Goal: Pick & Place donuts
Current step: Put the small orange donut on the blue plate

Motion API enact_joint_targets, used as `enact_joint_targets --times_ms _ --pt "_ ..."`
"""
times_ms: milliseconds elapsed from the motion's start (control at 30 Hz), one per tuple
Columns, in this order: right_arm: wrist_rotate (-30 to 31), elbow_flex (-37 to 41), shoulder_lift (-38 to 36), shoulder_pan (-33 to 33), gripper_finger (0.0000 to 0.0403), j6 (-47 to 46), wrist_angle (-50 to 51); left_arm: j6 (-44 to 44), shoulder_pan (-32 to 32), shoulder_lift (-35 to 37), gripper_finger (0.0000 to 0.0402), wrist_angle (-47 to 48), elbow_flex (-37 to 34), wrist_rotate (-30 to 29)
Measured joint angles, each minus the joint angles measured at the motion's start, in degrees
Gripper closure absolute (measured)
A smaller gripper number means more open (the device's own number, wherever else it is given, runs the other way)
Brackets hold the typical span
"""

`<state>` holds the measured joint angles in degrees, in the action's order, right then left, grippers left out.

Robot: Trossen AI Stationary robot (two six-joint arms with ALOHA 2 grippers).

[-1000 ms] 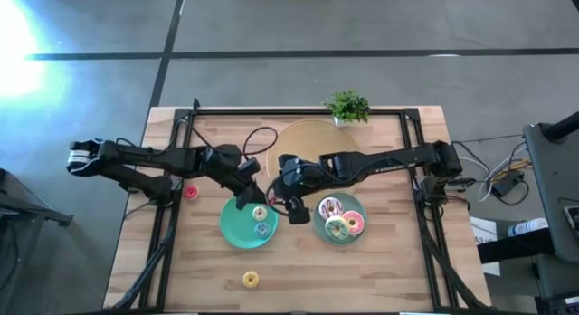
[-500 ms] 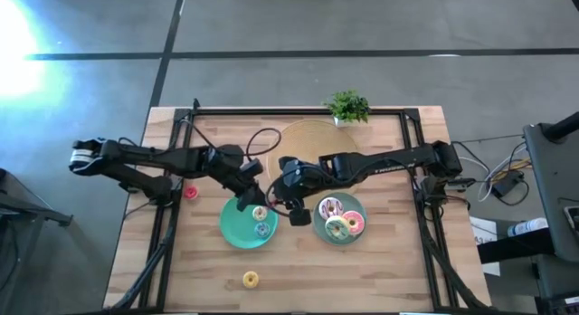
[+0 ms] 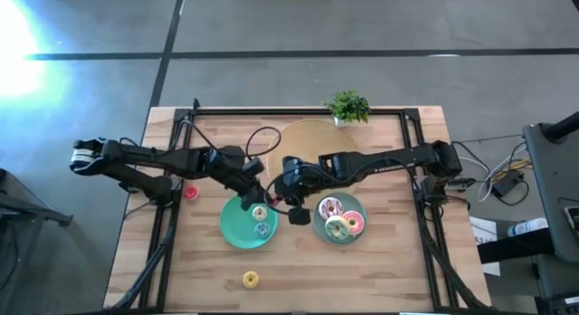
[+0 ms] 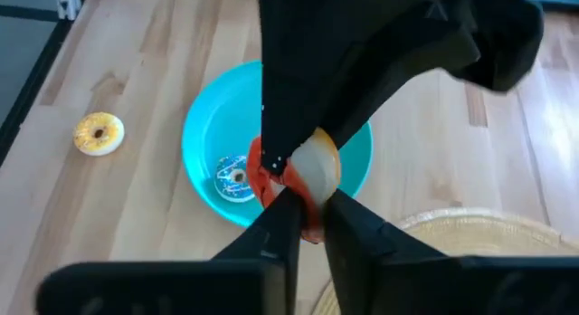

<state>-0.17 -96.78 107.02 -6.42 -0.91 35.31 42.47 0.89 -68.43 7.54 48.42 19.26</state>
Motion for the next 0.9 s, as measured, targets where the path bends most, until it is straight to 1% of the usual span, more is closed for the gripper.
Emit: enact_joint_targets --times_ms 100,267,367,500,633,767,833,900 --pt "-0.03 0.45 0.0 0.01 0.0389 -1.86 0.56 1.29 0.0 -0.02 0.0344 0.94 0.02 -1.68" --pt "-0.07 2.2 0.09 0.01 0.0389 -8.13 0.72 2.73 -0.57 0.31 0.0278 5.65 0.04 -6.22" --pt "0.05 3.86 0.09 0.3 0.0389 -14.27 -0.27 4.3 -2.39 0.75 0.0259 8.78 0.04 -10.38" --pt "-0.01 6.57 0.09 0.84 0.0389 -22.5 -2.3 6.29 -8.2 2.28 0.0256 12.49 0.04 -19.97" --pt "-0.72 9.19 0.09 1.08 0.0389 -27.61 -6.55 7.25 -17.19 4.42 0.0256 12.61 0.04 -31.29" --pt "-4.35 10.28 1.06 1.77 0.039 -32.55 -14.31 9.43 -26.73 6.2 0.0255 12.78 0.04 -45.52" --pt "-6.82 10.2 2.84 2.23 0.039 -35.07 -17.2 10.51 -30.44 6.76 0.0255 12.74 0.04 -50.85" --pt "-9.42 9.02 5.47 2.86 0.039 -36.95 -20.34 11.36 -33.24 6.98 0.0255 12.83 0.04 -54.9"
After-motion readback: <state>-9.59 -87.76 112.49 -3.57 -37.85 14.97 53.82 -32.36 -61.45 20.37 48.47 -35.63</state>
